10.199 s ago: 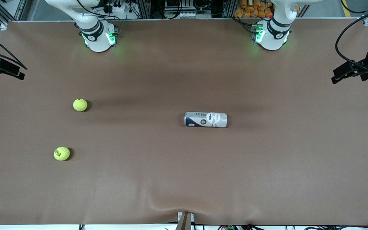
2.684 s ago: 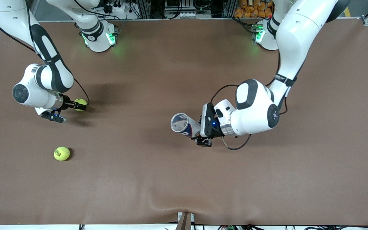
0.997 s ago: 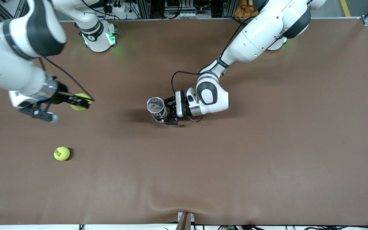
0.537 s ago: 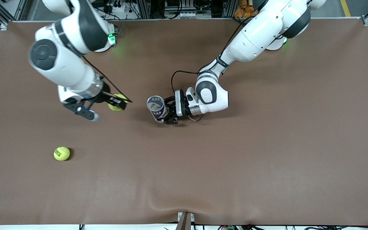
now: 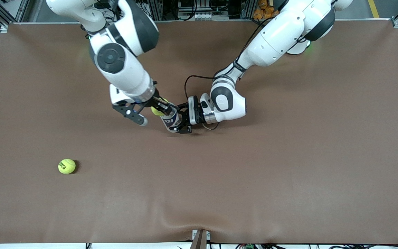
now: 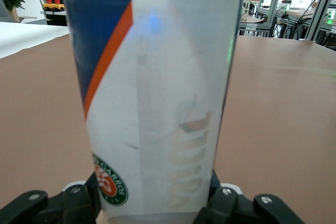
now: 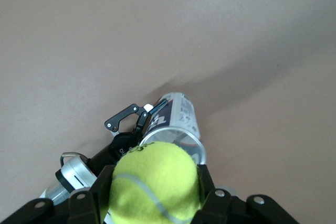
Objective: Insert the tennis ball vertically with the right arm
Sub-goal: 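Carry the ball over the tube opening and release it with the right gripper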
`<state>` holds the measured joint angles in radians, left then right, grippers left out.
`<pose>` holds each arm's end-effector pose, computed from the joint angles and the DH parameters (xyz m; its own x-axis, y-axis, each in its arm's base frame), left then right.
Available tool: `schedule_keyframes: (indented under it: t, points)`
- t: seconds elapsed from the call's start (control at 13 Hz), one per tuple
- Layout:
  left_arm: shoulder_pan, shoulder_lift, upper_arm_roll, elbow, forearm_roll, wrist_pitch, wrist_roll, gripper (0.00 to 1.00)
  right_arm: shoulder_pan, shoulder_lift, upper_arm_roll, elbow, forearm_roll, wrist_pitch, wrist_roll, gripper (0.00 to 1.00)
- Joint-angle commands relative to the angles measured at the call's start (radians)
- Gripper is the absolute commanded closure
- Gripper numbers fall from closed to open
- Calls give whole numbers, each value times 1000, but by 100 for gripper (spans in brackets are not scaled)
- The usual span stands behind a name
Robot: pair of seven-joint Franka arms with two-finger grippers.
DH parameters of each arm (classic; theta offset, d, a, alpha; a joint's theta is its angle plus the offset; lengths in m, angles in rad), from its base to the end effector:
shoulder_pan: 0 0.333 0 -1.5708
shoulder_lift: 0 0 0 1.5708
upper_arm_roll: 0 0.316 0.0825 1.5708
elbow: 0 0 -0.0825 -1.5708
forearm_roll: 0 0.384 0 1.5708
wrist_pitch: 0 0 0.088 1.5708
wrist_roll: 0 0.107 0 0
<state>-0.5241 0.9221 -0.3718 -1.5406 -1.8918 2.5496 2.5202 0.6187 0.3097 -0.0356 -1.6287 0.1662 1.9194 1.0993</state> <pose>0.4750 -0.5135 0.1303 0.0731 -0.3336 0.9399 -0.9964 -0.0650 0.0544 0.5342 0.3690 0.4400 0.8339 -0.5343 -0.1383 -0.5442 -0.8377 -0.0451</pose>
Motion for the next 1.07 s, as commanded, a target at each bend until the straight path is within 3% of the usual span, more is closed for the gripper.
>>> schedule_keyframes:
  t: [0.0, 0.38, 0.46, 0.54, 0.61, 0.69, 1.0]
  points:
    - [-10, -15, 2, -21, -33, 21, 31, 27, 39, 48, -15, 30, -5, 3, 36, 53]
    - [-10, -19, 2, -19, -33, 21, 31, 27, 42, 48, -15, 4, -13, -16, 57, 50]
    - [-10, -19, 2, -19, -33, 21, 31, 27, 42, 49, -15, -3, -14, -16, 57, 45]
    - [-10, -19, 2, -19, -33, 21, 31, 27, 42, 49, -17, -8, -16, -16, 57, 35]
    - [-10, -19, 2, -19, -32, 21, 31, 27, 42, 51, -17, -8, -16, -17, 57, 10]
    - [-8, -19, 2, -19, -32, 21, 31, 27, 42, 52, -17, -8, -16, -22, 57, 0]
    - [-8, -19, 2, -19, -32, 21, 31, 27, 29, 48, -17, -3, -34, -60, 54, 0]
